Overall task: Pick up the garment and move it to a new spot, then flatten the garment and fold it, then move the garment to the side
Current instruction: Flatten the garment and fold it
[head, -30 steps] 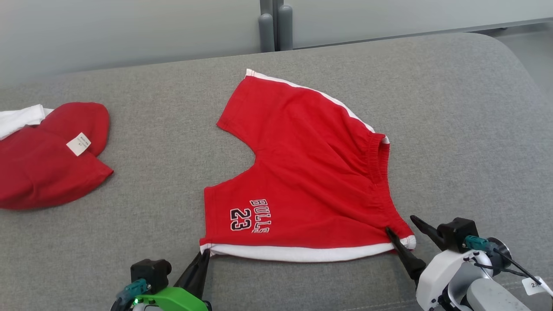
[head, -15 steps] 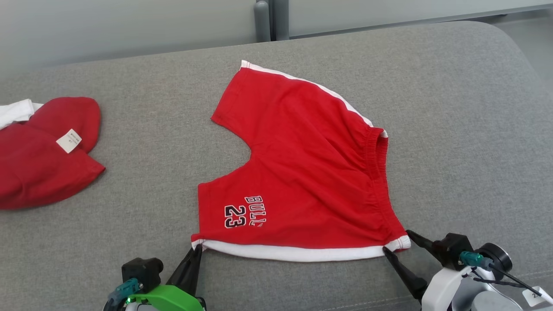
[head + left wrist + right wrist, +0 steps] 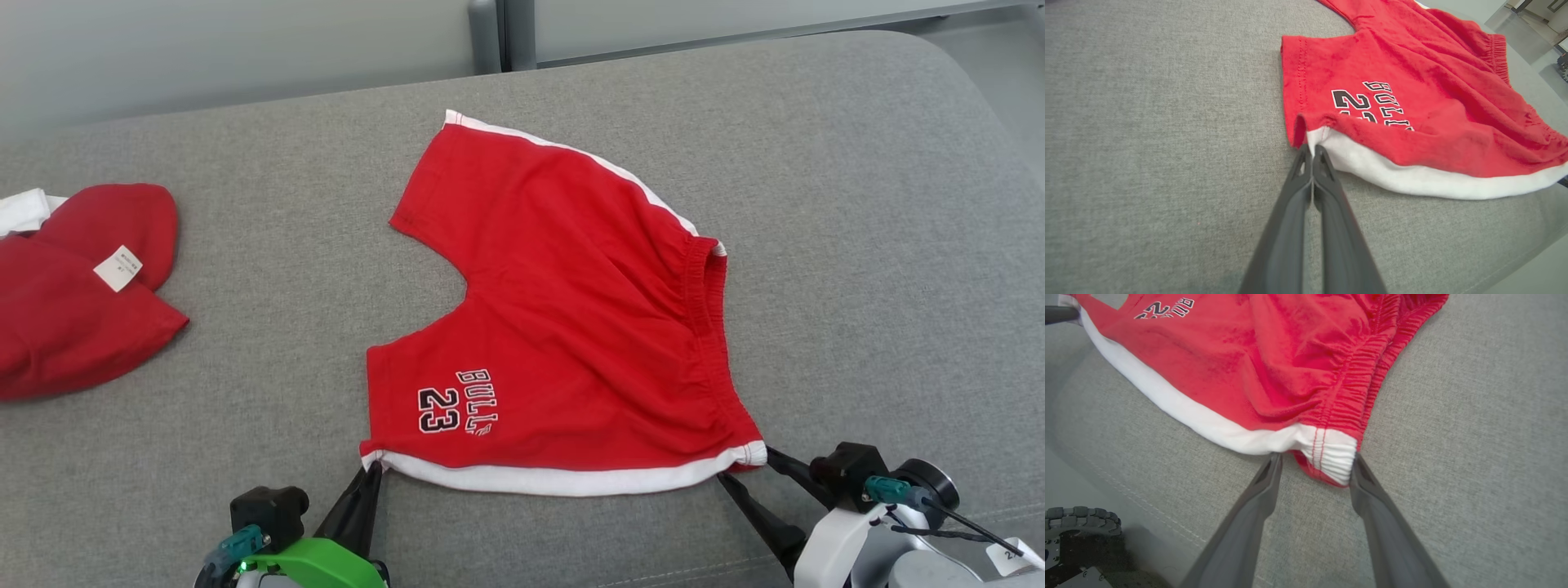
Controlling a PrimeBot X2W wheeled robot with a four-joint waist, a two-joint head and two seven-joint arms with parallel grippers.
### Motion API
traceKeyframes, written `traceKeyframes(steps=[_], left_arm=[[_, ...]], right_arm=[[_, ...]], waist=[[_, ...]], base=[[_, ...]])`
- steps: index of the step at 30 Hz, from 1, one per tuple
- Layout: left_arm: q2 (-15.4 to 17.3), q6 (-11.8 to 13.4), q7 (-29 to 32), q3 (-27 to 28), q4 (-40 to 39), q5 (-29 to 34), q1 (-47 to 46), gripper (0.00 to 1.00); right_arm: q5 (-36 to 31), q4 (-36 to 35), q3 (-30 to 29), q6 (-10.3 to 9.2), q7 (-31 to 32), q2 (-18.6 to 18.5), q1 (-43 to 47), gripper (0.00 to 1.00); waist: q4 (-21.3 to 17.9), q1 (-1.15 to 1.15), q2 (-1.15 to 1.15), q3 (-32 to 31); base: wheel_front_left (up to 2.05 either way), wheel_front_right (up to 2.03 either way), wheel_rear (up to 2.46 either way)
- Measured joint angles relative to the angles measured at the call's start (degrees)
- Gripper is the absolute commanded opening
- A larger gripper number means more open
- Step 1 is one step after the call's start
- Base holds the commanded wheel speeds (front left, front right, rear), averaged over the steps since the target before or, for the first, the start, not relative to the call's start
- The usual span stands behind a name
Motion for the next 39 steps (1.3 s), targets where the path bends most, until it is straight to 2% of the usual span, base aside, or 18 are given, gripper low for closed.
traceKeyframes(steps=[3,4,5,8,9,10,19,30,36,39], left_arm=[[0.0,0.0,0.0,0.0,0.0,0.0,0.0,0.00],[0.0,0.0,0.0,0.0,0.0,0.0,0.0,0.00],[0.0,0.0,0.0,0.0,0.0,0.0,0.0,0.00],[0.0,0.0,-0.1,0.2,0.0,0.0,0.0,0.00],[0.0,0.0,-0.4,0.3,-0.1,0.0,0.0,0.00],[0.0,0.1,-0.6,0.4,-0.3,0.0,0.0,0.00],[0.0,0.3,-4.1,2.2,-3.9,0.0,-2.1,0.00],[-0.1,0.3,-7.3,3.2,-11.0,0.6,-3.6,0.00],[0.0,0.9,-8.0,4.1,-16.3,1.6,-3.6,0.00],[0.3,1.1,-8.1,3.9,-19.3,2.5,-3.5,0.00]], right_arm=[[0.5,0.0,0.5,0.00,-0.1,-0.4,-0.6,0.79],[0.5,-0.1,0.8,0.00,-0.3,-0.5,-0.9,0.74],[0.5,-0.3,1.0,0.00,-0.6,-0.7,-1.3,0.57],[0.5,-0.9,1.6,0.00,-1.3,-1.1,-2.3,0.27],[0.5,-1.1,1.8,0.00,-1.5,-1.1,-2.5,0.05],[0.5,-1.3,1.9,0.00,-1.6,-1.2,-2.8,0.00],[0.5,-2.6,-1.5,0.05,-3.6,-1.2,-4.4,0.00],[0.2,-8.4,-5.8,-0.64,-4.8,-1.2,-5.5,0.00],[-1.1,-13.3,-9.1,-2.60,-4.8,-1.4,-5.5,0.00],[-1.5,-15.1,-10.2,-2.72,-4.8,-1.9,-5.4,0.00]], waist=[[0.3,0.00,0.00,0.0],[0.4,0.00,0.00,0.0],[0.5,0.00,0.00,0.0],[0.8,0.00,0.00,-0.1],[0.8,0.00,0.00,-0.1],[0.9,0.00,0.00,-0.1],[0.9,0.00,0.00,-0.3],[1.6,0.00,0.00,-1.7],[2.0,0.00,0.00,-3.5],[2.1,0.00,0.00,-4.5]], base=[[0.00,0.00,0.00],[0.00,0.00,0.00],[0.00,0.00,0.00],[0.00,0.00,0.00],[0.00,0.00,0.00],[0.00,0.00,0.00],[0.00,0.00,0.00],[0.00,0.00,0.00],[0.00,0.00,0.00],[0.00,0.00,0.00]])
